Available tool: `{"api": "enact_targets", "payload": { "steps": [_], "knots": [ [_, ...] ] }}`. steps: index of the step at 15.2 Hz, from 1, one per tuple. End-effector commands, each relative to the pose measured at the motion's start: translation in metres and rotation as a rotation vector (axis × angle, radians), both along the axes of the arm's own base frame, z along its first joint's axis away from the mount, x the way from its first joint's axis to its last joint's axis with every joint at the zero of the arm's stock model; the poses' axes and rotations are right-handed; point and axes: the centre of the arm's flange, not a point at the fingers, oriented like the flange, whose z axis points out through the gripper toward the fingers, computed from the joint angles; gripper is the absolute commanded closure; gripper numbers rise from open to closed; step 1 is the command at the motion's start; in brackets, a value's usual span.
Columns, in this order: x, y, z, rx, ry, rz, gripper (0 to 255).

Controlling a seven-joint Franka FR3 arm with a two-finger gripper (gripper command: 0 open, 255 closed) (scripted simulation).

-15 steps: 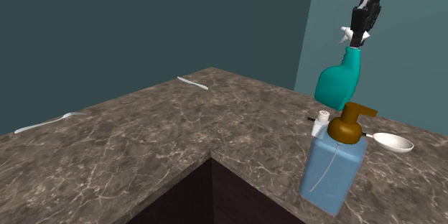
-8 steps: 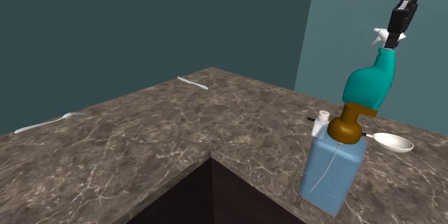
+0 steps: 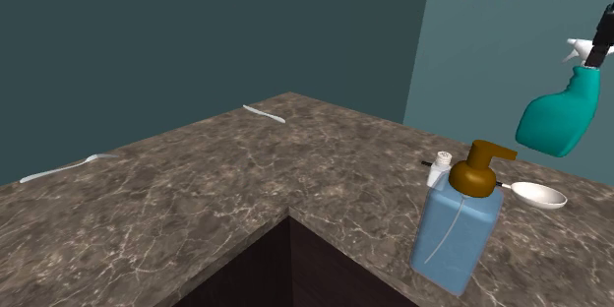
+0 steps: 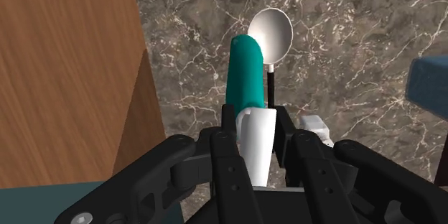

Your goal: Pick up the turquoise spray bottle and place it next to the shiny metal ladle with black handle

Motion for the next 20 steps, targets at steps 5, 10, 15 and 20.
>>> {"api": "enact_targets", "payload": {
  "steps": [5,10,15,20],
  "knots": [
    [-0.037,-0.039,-0.011,0.000,0.000,0.002,255],
    [-0.037,-0.039,-0.038,0.000,0.000,0.002,255],
    [-0.037,-0.039,-0.064,0.000,0.000,0.002,255],
    [-0.037,-0.039,-0.091,0.000,0.000,0.002,255]
  ]
}}
